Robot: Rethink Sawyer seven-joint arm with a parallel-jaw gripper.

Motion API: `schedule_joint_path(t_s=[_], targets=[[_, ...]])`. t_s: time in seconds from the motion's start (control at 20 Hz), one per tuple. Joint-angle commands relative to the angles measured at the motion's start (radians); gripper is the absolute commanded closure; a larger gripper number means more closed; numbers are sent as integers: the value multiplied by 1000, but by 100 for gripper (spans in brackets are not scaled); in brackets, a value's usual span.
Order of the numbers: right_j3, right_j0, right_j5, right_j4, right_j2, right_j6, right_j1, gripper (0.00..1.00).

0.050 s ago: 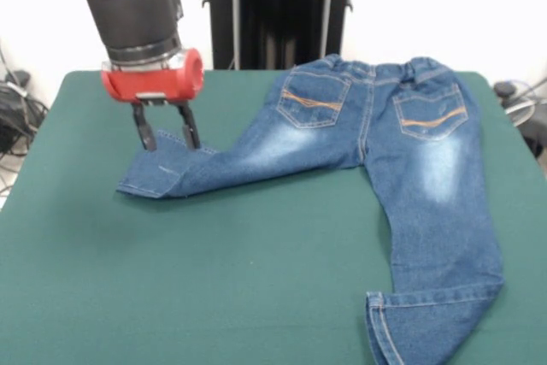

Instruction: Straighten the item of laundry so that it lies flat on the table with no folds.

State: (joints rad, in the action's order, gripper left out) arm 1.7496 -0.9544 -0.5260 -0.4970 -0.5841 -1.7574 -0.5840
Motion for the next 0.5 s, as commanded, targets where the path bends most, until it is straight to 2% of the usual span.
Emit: schedule_joint_path(t_s=[0.05, 0.5], targets=[[86, -19, 106, -150, -55, 149, 93, 0], [27, -28, 45, -224, -86, 208, 133, 0]])
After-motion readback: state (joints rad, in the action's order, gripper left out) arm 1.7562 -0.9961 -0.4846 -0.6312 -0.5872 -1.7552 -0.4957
